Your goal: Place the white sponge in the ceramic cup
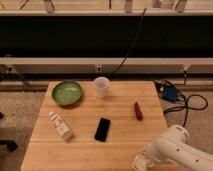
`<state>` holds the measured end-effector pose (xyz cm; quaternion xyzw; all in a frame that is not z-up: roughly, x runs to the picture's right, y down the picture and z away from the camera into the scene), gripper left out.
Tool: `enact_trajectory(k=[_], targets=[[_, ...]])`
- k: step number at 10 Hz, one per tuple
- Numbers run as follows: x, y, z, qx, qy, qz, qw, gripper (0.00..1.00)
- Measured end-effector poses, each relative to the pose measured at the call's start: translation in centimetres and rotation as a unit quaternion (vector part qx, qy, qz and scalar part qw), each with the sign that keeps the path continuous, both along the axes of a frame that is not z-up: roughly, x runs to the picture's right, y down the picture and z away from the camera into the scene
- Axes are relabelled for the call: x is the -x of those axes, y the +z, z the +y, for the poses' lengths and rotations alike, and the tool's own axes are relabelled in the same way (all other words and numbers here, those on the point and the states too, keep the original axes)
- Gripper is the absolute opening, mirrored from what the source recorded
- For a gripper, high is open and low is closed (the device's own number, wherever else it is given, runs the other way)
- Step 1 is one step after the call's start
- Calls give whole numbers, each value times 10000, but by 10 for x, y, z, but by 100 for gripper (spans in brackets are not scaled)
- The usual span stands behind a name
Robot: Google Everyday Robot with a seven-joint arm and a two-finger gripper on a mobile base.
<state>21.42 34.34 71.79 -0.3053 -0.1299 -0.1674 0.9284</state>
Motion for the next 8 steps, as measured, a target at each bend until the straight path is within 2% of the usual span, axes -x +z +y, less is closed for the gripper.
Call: enact_trajectory(k=[2, 5, 8], targets=[[2, 5, -18, -64, -60, -113, 9999, 1], [12, 25, -60, -187, -228, -217, 9993, 0], [22, 39, -114, -436, -379, -225, 9981, 0]])
